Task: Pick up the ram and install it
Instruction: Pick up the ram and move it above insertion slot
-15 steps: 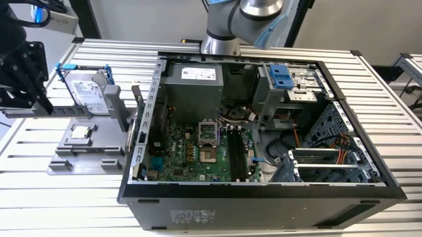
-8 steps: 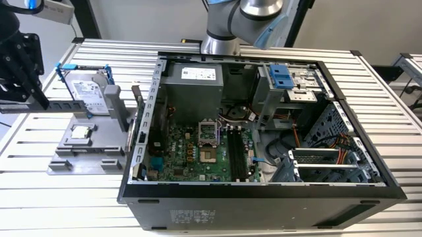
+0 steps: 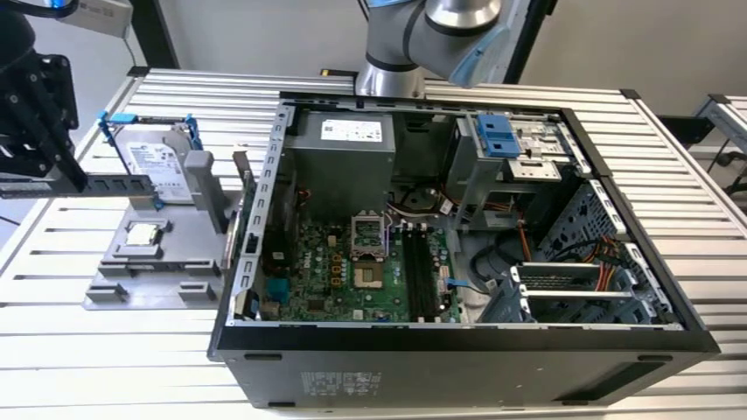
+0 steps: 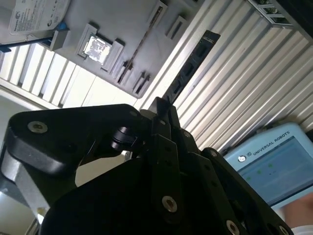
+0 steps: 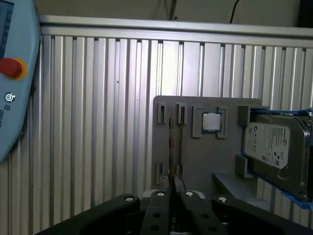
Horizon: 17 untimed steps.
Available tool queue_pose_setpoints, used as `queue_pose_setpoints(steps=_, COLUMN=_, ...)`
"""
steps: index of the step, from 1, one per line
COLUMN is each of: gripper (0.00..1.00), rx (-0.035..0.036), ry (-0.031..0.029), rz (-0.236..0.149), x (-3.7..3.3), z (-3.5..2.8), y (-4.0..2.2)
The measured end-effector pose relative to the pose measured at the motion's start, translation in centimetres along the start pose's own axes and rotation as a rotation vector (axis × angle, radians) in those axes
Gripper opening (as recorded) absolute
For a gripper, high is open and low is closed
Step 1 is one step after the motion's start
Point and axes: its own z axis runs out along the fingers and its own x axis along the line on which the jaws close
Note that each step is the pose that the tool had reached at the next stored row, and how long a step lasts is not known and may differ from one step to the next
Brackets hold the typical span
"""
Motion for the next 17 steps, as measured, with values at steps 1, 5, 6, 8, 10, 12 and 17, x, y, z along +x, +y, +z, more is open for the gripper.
queue_pose_setpoints(steps=1, gripper=0.00, rx=0.0001, ry=-0.0003, rz=0.000, x=0.01, z=0.02, y=-0.21)
queue_pose_setpoints(steps=5, gripper=0.00, rx=-0.0012, ry=-0.0003, rz=0.000, x=0.04, z=0.01, y=-1.39)
queue_pose_setpoints(steps=6, gripper=0.00, rx=-0.0015, ry=-0.0003, rz=0.000, x=0.05, z=0.01, y=-1.67)
queue_pose_setpoints(steps=8, gripper=0.00, rx=-0.0022, ry=-0.0003, rz=0.000, x=0.06, z=0.00, y=-2.27)
queue_pose_setpoints(steps=10, gripper=0.00, rx=-0.0030, ry=-0.0003, rz=0.000, x=0.08, z=0.00, y=-2.87)
queue_pose_setpoints(steps=12, gripper=0.00, rx=-0.0040, ry=-0.0003, rz=0.000, x=0.09, z=0.00, y=-3.54)
queue_pose_setpoints(steps=17, gripper=0.00, rx=-0.0069, ry=-0.0004, rz=0.000, x=0.13, z=-0.02, y=-5.20)
